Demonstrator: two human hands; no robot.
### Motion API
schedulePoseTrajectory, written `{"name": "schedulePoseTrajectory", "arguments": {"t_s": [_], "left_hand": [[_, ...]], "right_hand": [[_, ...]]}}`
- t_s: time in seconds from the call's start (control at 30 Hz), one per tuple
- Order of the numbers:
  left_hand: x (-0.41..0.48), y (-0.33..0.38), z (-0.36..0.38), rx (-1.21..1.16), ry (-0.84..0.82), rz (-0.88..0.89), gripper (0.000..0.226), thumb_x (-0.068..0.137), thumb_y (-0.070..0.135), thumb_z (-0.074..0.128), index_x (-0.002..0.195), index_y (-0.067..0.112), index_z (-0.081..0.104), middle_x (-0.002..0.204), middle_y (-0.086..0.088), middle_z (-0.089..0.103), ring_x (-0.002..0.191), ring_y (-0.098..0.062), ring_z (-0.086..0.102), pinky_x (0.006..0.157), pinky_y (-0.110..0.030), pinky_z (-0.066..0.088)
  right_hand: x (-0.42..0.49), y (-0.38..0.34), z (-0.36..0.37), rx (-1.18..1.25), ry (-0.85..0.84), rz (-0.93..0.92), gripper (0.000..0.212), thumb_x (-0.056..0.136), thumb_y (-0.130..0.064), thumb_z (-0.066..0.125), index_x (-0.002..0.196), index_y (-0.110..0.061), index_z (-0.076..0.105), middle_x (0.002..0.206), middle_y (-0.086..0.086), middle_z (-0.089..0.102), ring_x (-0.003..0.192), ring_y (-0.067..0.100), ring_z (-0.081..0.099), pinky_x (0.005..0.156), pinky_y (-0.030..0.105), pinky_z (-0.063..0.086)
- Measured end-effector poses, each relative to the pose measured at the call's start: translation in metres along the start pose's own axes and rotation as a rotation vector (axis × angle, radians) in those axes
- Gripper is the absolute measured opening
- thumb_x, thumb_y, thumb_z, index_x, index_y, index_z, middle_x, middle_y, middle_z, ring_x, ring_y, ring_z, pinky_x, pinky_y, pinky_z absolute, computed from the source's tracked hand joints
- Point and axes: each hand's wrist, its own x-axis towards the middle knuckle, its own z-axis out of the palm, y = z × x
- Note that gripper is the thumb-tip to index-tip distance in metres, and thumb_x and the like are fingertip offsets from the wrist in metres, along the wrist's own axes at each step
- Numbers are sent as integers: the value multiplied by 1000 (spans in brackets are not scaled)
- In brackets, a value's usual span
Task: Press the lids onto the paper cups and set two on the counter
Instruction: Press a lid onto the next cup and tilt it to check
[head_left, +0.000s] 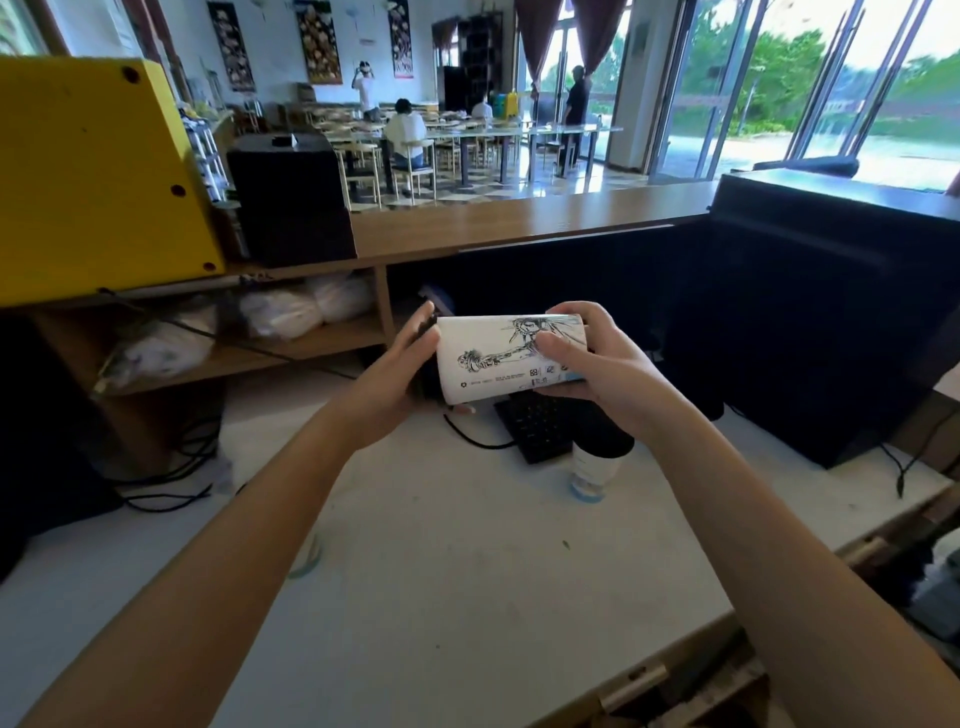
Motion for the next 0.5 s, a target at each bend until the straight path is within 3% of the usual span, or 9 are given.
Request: {"name": "schedulePoseTrajectory", "arguments": {"t_s": [0.07, 0.13, 0.2, 0.27, 0.33, 0.4, 0.5], "left_hand": [[-2, -1, 6, -37, -57, -58, 59, 78, 55, 43, 133, 33, 43, 132, -2, 56, 111, -26, 62, 77, -51, 57], [-2, -1, 12, -66, -66, -77, 46, 83, 58, 39, 120, 34, 54, 118, -1, 65, 101, -23, 66, 71, -47, 59], [-1, 0, 15, -94, -13, -81, 34, 90, 49, 49, 118, 30, 55, 108, -1, 68, 90, -22, 68, 66, -41, 59], [1, 1, 16, -72, 72, -35, 40, 87, 32, 57, 125, 24, 48, 110, -5, 61, 88, -22, 65, 57, -32, 56], [0, 0, 17, 49, 127, 104, 38, 85, 23, 61, 119, 33, 47, 112, 0, 54, 94, -20, 60, 56, -24, 53], [-4, 1, 16, 230, 131, 252, 45, 75, 28, 66, 112, 45, 46, 114, 9, 49, 101, -15, 56, 65, -24, 54], [-12, 3, 15, 513, 107, 461, 59, 67, 41, 68, 116, 53, 37, 120, 14, 43, 108, -6, 50, 83, -22, 54]], "right_hand": [[-2, -1, 0, -19, -19, -47, 42, 83, -19, 69, 119, -22, 48, 122, 10, 58, 100, 20, 65, 84, 37, 58], [-4, -1, -2, -86, -29, -111, 47, 82, -13, 70, 122, -21, 47, 121, 6, 59, 102, 20, 64, 86, 32, 57], [-7, -1, -3, -108, -52, -154, 49, 82, -7, 69, 124, -20, 46, 115, 2, 60, 97, 15, 63, 84, 24, 55], [-7, 0, -5, -80, -73, -146, 49, 84, -6, 66, 125, -18, 44, 111, 0, 59, 94, 12, 63, 81, 23, 55], [-7, 0, -6, -16, -50, -56, 41, 90, -20, 60, 128, -18, 44, 112, 2, 59, 97, 12, 64, 82, 29, 58], [-4, -3, -5, 9, -22, 101, 44, 92, -47, 48, 127, -19, 47, 117, 6, 61, 100, 16, 66, 82, 39, 59], [-1, -4, -1, -48, -45, 282, 63, 86, -69, 33, 114, -17, 56, 94, 11, 70, 78, 20, 71, 69, 39, 60]]}}
